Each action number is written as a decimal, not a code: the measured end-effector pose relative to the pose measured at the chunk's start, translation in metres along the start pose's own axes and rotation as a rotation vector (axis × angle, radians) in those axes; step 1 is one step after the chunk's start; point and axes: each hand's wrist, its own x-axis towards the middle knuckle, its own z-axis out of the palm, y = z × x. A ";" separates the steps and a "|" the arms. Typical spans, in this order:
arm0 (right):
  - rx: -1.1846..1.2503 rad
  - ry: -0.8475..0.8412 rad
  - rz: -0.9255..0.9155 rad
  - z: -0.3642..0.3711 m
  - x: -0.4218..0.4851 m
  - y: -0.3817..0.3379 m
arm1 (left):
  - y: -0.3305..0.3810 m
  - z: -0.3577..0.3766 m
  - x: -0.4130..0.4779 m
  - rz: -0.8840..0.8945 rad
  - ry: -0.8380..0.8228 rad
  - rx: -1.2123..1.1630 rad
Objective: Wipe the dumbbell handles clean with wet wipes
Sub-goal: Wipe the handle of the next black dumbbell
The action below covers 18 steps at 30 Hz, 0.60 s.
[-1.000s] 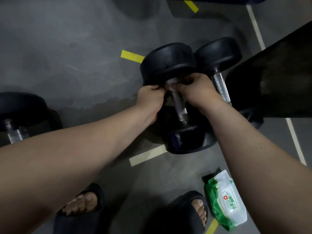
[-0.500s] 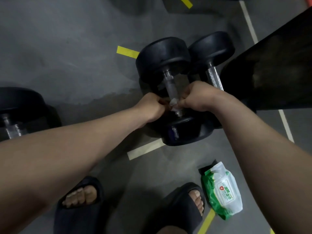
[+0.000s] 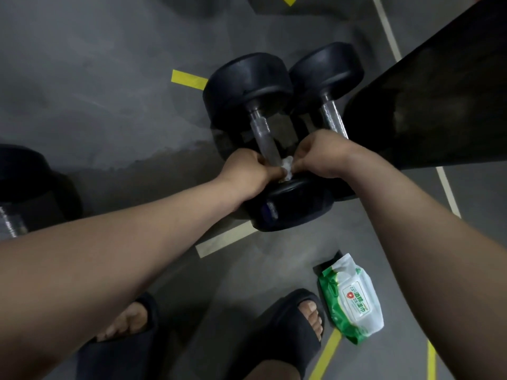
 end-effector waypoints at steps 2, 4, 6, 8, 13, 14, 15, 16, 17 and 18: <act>0.044 0.044 -0.014 0.001 -0.005 0.003 | -0.002 0.000 -0.001 -0.013 0.004 0.002; 0.089 0.111 -0.023 0.000 -0.008 0.004 | -0.005 -0.002 -0.004 -0.019 0.013 -0.025; 0.109 0.080 -0.059 0.000 -0.012 0.000 | -0.009 -0.003 -0.007 -0.019 0.008 -0.042; 0.081 -0.012 -0.082 0.001 -0.017 -0.006 | -0.012 -0.005 -0.011 -0.016 -0.007 -0.045; 0.087 -0.029 -0.046 0.005 -0.012 -0.014 | -0.021 -0.027 -0.019 0.054 -0.083 0.078; 0.109 -0.029 -0.039 0.005 -0.011 -0.015 | -0.024 -0.034 -0.020 0.067 -0.127 0.106; 0.143 -0.027 -0.026 0.006 -0.009 -0.015 | -0.027 -0.040 -0.022 0.079 -0.180 0.123; 0.184 -0.022 -0.011 0.007 -0.007 -0.016 | -0.031 -0.044 -0.024 0.091 -0.241 0.125; 0.234 -0.017 -0.001 0.007 -0.006 -0.016 | -0.034 -0.047 -0.025 0.106 -0.299 0.124; 0.291 -0.012 0.002 0.007 -0.004 -0.017 | -0.037 -0.048 -0.025 0.119 -0.335 0.124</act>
